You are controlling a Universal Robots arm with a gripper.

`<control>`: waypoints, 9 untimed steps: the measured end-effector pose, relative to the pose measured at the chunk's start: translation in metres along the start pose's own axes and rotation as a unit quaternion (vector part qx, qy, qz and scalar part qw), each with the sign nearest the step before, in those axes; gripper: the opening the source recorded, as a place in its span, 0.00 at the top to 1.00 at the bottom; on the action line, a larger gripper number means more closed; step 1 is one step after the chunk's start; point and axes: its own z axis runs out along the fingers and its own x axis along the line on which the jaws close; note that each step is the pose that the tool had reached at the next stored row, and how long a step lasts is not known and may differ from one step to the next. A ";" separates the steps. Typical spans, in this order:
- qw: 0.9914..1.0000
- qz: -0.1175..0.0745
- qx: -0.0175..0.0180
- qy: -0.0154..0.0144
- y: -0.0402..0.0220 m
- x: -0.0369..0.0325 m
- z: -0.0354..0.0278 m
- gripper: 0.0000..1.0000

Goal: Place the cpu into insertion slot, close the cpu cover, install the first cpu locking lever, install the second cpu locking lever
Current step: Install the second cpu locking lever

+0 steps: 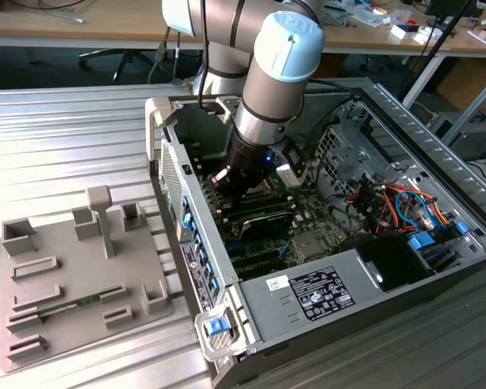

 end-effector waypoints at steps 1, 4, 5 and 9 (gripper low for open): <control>1.000 0.000 0.000 0.000 0.0000 0.0000 0.0000 0.89; 1.000 0.000 0.000 0.000 0.0003 0.0000 -0.0065 0.89; 1.000 0.000 0.000 0.000 0.0003 0.0001 -0.0099 0.89; 1.000 0.000 -0.001 0.005 -0.0031 -0.0156 -0.0116 0.89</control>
